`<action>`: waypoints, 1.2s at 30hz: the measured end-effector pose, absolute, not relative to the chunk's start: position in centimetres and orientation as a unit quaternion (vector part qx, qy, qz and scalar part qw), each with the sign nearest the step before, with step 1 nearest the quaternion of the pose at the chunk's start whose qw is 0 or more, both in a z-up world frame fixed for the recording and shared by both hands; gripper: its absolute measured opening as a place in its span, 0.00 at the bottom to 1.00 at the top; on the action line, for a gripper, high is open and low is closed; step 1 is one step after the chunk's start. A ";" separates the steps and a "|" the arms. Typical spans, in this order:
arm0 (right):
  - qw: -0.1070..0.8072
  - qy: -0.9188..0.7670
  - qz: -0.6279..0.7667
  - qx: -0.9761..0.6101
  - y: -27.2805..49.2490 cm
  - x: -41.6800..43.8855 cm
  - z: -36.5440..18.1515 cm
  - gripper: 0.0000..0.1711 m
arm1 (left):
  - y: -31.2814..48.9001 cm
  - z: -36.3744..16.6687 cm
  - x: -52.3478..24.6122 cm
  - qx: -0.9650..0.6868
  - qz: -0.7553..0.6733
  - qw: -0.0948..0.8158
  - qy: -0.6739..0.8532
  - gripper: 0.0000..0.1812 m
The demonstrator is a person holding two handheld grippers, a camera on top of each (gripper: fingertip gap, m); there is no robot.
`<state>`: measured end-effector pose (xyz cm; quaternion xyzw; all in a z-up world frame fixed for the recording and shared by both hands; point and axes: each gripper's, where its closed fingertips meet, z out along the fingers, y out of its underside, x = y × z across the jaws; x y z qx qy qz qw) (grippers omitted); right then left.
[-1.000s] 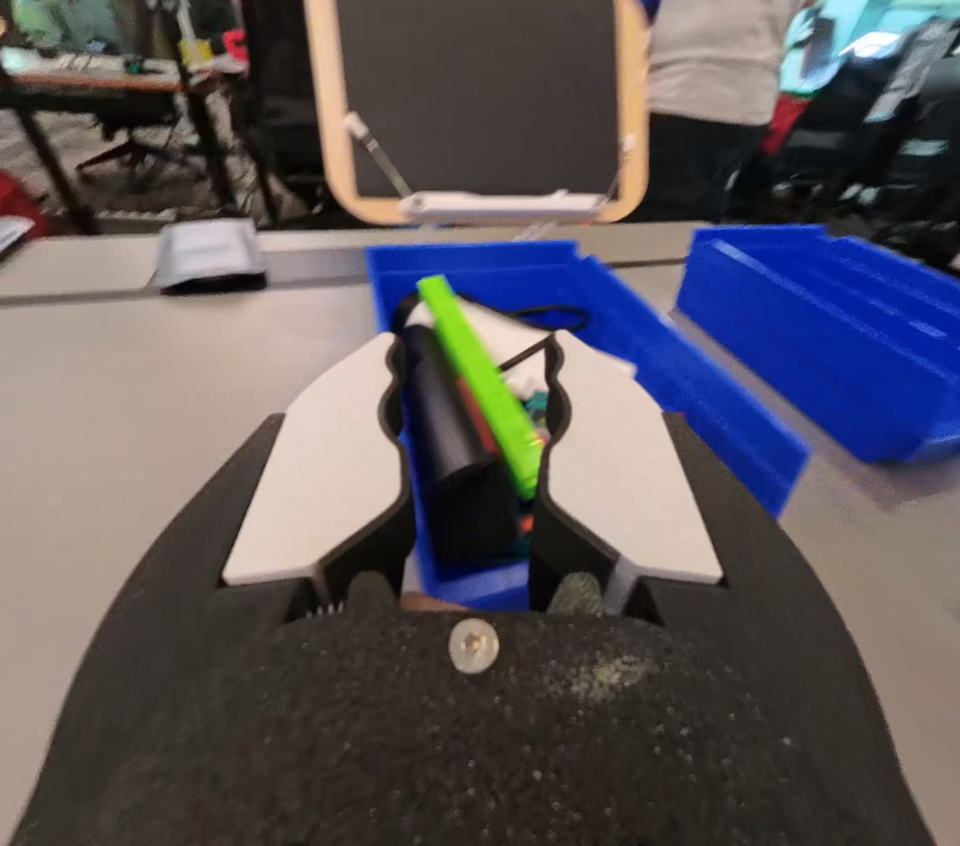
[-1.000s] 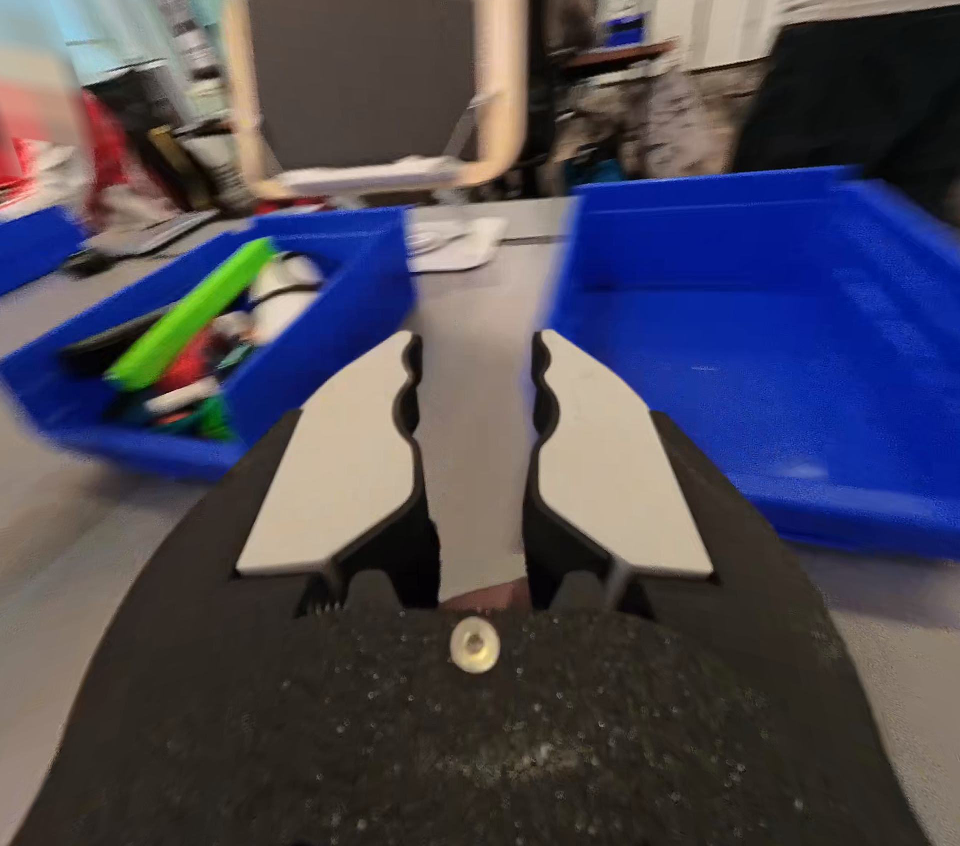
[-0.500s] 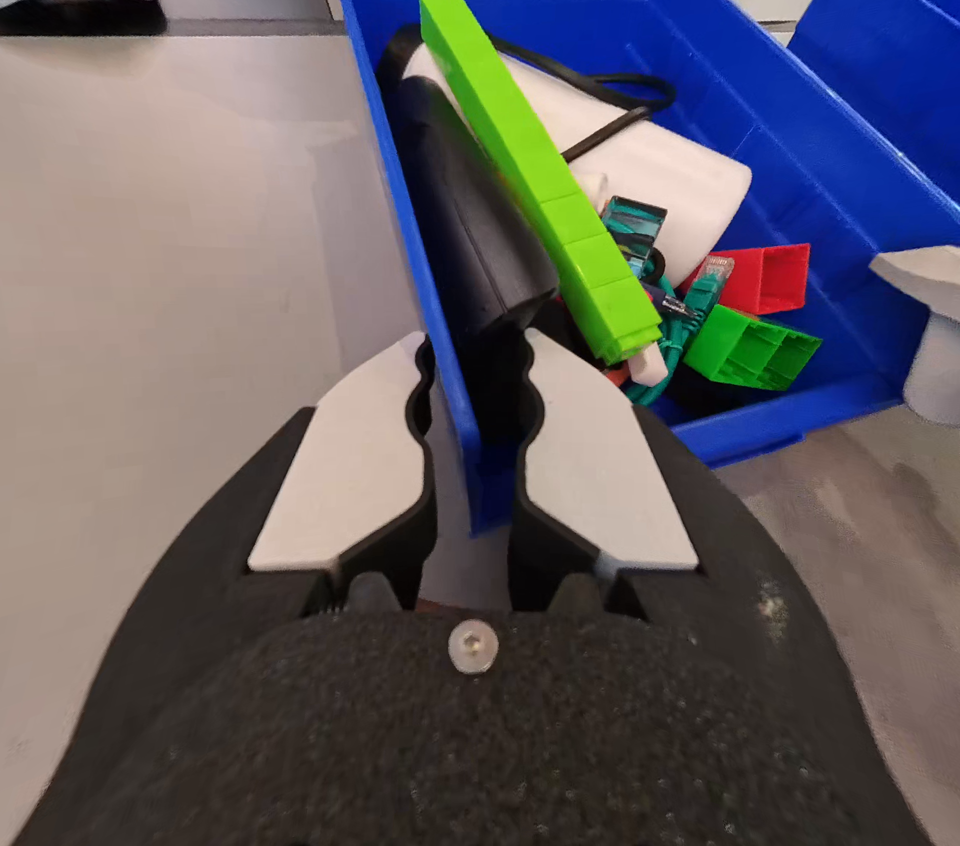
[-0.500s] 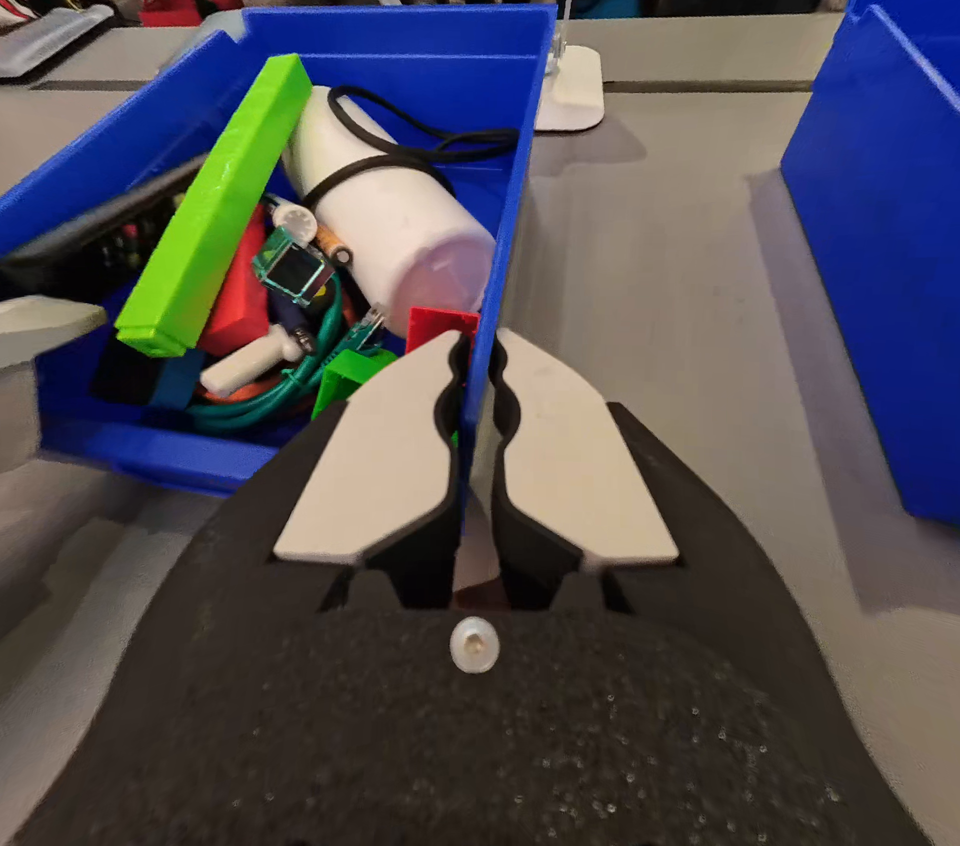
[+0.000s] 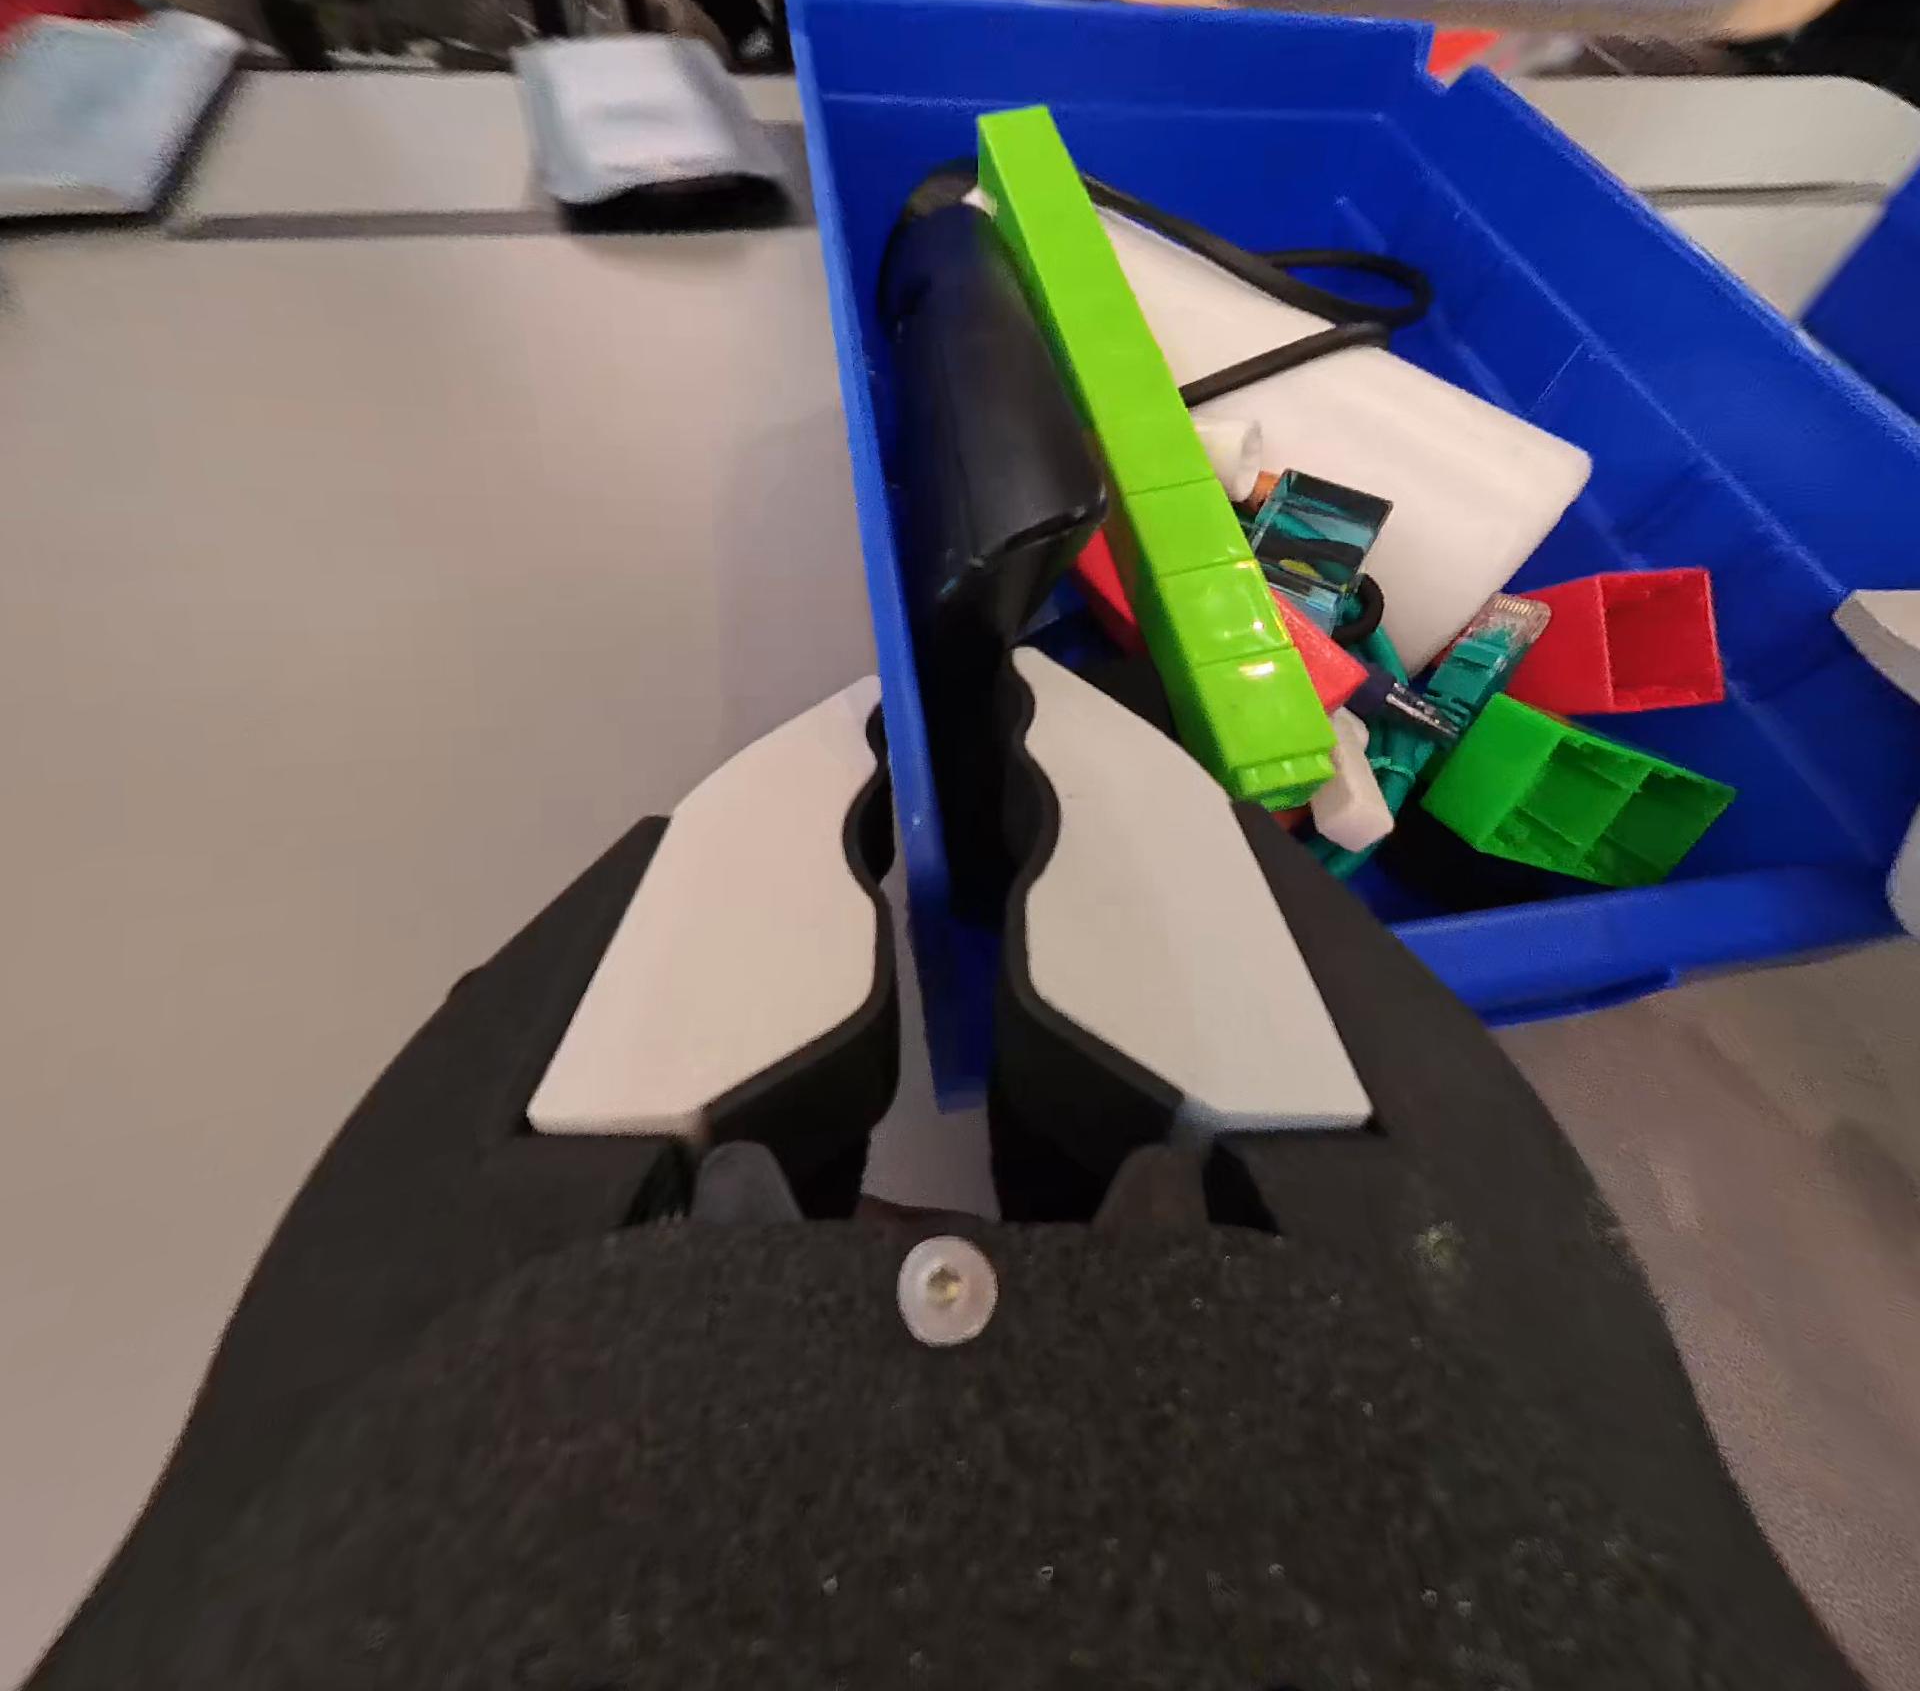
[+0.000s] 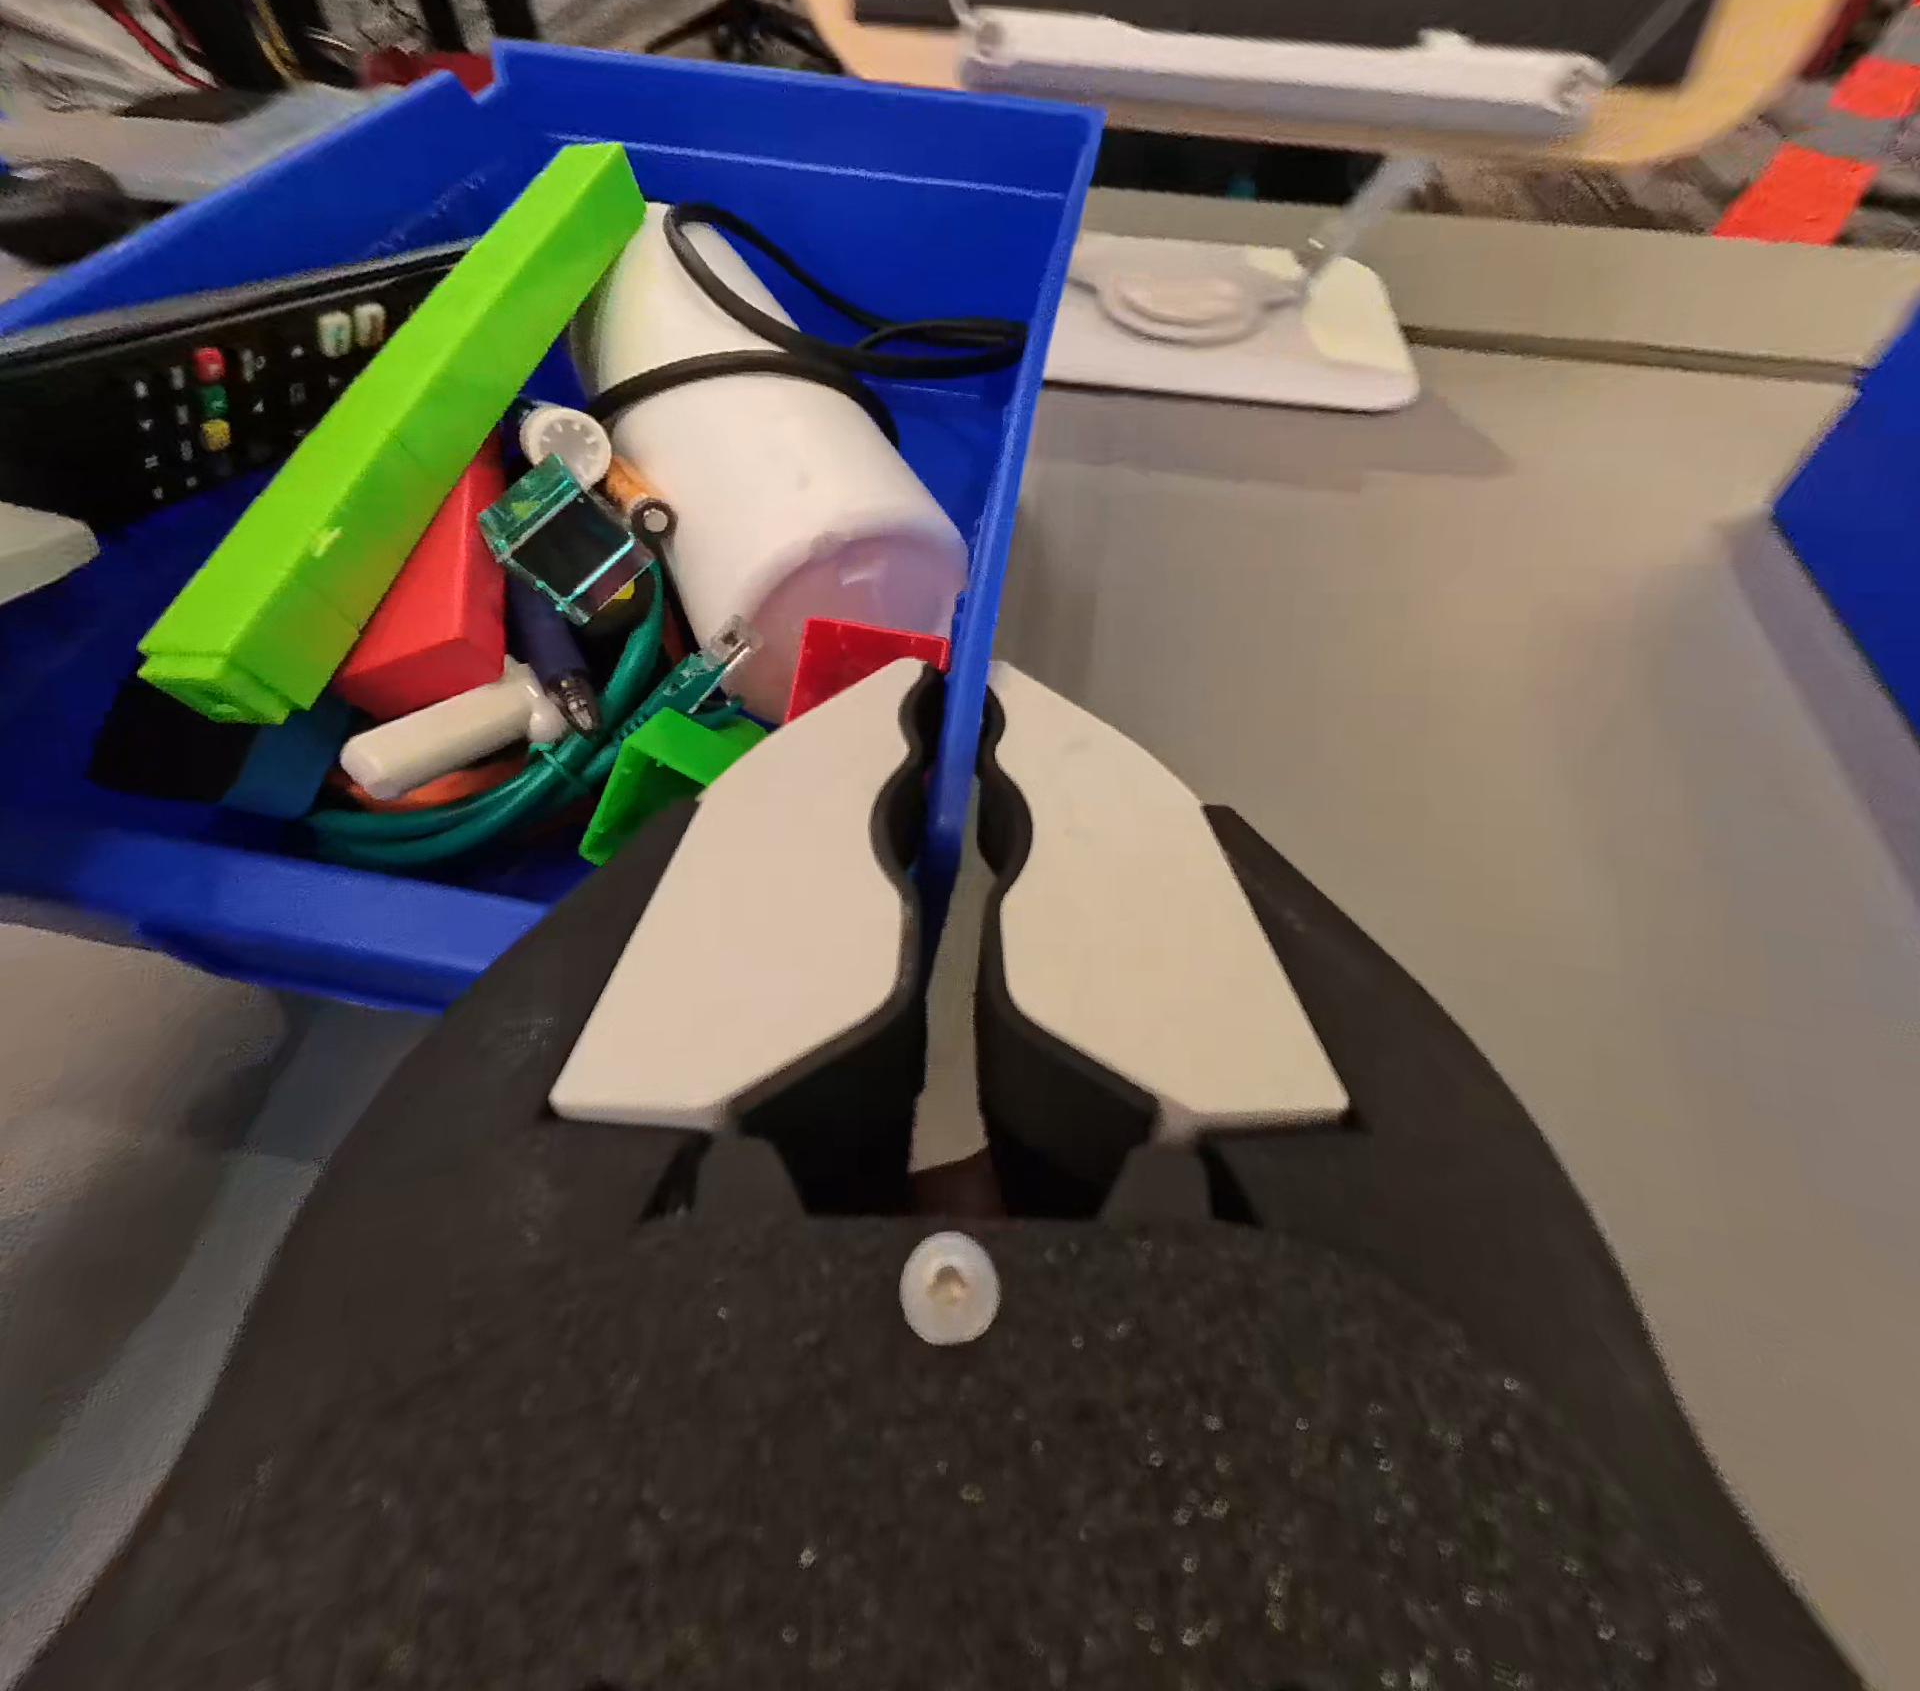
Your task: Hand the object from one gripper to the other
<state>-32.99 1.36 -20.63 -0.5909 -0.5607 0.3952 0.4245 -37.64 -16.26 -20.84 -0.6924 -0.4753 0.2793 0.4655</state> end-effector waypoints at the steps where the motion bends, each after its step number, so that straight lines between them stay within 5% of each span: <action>1: 0.426 -0.564 0.403 -0.582 -0.3 -33.8 -20.4 0.02 | -18.0 -20.4 -38.1 -0.684 0.293 0.466 -0.478 0.09; 9: 0.389 -0.610 0.419 -0.548 -11.2 -39.1 -21.7 0.02 | -29.6 -20.8 -40.6 -0.653 0.343 0.426 -0.524 0.08; 18: 0.361 -0.612 0.446 -0.544 -14.0 -39.6 -22.7 0.06 | -32.8 -23.4 -42.4 -0.664 0.313 0.414 -0.539 0.03; 24: 0.222 -0.680 0.509 -0.479 -15.6 -35.9 -22.1 0.13 | -34.2 -23.4 -43.0 -0.644 0.327 0.398 -0.566 0.05; 31: 0.108 -0.731 0.539 -0.405 -7.9 -27.6 -21.1 0.19 | -35.3 -23.0 -42.2 -0.628 0.329 0.392 -0.586 0.15; 36: 0.247 -0.708 0.516 -0.414 5.6 -26.8 -19.8 0.19 | -35.5 -18.6 -38.6 -0.553 0.383 0.453 -0.585 0.19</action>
